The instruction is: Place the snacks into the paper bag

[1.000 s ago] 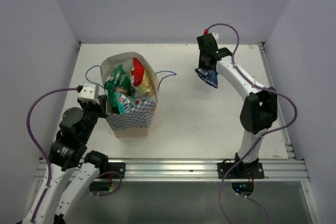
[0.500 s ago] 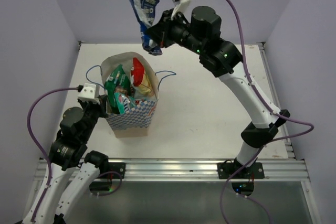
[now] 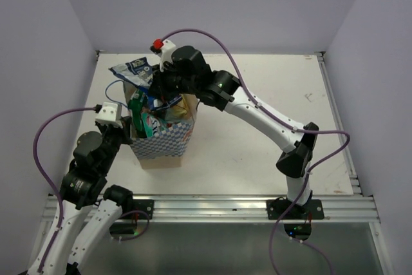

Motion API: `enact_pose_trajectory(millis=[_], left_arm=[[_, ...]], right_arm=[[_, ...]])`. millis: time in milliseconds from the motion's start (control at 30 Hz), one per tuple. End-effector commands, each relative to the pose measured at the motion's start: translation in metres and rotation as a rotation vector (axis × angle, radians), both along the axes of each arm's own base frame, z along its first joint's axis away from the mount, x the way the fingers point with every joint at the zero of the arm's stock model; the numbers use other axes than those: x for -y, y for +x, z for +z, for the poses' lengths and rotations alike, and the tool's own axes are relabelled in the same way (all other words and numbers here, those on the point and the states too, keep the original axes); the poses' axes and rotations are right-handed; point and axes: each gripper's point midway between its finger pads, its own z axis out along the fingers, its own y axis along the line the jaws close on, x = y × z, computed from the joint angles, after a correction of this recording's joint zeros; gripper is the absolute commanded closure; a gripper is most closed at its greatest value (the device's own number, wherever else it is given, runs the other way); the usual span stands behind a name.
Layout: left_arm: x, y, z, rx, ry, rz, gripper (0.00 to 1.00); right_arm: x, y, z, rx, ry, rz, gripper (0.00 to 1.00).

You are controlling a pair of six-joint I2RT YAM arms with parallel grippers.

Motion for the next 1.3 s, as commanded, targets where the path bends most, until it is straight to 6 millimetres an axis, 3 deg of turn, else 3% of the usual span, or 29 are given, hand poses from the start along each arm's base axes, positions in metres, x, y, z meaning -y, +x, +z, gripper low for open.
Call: enact_pose_trajectory(millis=[0,133,233,433,567,667,733,800,833,867,933,1000,1033,1067,1100,1133,1167,1200,1233,1267], left_arm=[[0.006,0.002,0.018,0.072,-0.016,-0.032,1.0],[0.007,0.002,0.019,0.072,-0.015,-0.036,1.0],[0.007,0.003,0.018,0.071,-0.015,-0.038,1.0],[0.007,0.002,0.019,0.075,-0.018,-0.039,1.0],[0.008,0.002,0.019,0.074,-0.015,-0.04,1.0],[0.007,0.002,0.019,0.077,-0.016,-0.04,1.0],[0.007,0.002,0.019,0.075,-0.015,-0.04,1.0],[0.007,0.002,0.019,0.075,-0.018,-0.039,1.0],[0.007,0.001,0.02,0.076,-0.017,-0.039,1.0],[0.008,0.001,0.019,0.075,-0.017,-0.041,1.0],[0.007,0.002,0.019,0.073,-0.018,-0.039,1.0],[0.008,0.002,0.018,0.071,-0.015,-0.04,1.0],[0.008,0.003,0.018,0.069,-0.015,-0.04,1.0],[0.008,0.003,0.017,0.065,-0.015,-0.039,1.0],[0.009,0.004,0.017,0.064,-0.016,-0.041,1.0],[0.009,0.005,0.017,0.062,-0.014,-0.039,1.0],[0.009,0.006,0.016,0.055,-0.015,-0.039,1.0],[0.009,0.006,0.016,0.054,-0.012,-0.038,1.0],[0.009,0.006,0.016,0.054,-0.012,-0.038,1.0],[0.009,0.007,0.016,0.053,-0.012,-0.039,1.0]], right_arm=[[0.022,0.011,-0.021,-0.005,-0.105,-0.117,1.0],[0.035,0.011,-0.058,-0.025,-0.232,-0.176,1.0],[0.033,0.005,-0.082,-0.056,-0.292,-0.163,1.0],[0.013,-0.011,-0.128,-0.085,-0.383,-0.114,1.0],[-0.004,-0.014,-0.139,-0.088,-0.39,-0.088,1.0],[-0.015,-0.014,-0.127,-0.063,-0.368,-0.08,1.0],[-0.015,-0.015,-0.114,-0.018,-0.363,-0.075,0.91],[-0.01,-0.016,-0.077,0.059,-0.321,-0.081,0.76],[-0.005,-0.018,-0.063,0.08,-0.313,-0.084,0.54],[0.002,-0.02,-0.027,0.121,-0.254,-0.094,0.45],[0.015,-0.024,0.008,0.171,-0.211,-0.112,0.36],[0.039,-0.034,0.059,0.219,-0.118,-0.142,0.33],[0.05,-0.035,0.075,0.233,-0.087,-0.168,0.32],[0.058,-0.037,0.077,0.232,-0.085,-0.184,0.31],[0.075,-0.043,0.096,0.238,-0.045,-0.202,0.31],[0.084,-0.043,0.097,0.238,-0.046,-0.23,0.31],[0.089,-0.043,0.076,0.214,-0.094,-0.242,0.31],[0.096,-0.045,0.071,0.192,-0.097,-0.259,0.31],[0.11,-0.049,0.075,0.191,-0.08,-0.284,0.3],[0.117,-0.046,0.046,0.168,-0.146,-0.314,0.3]])
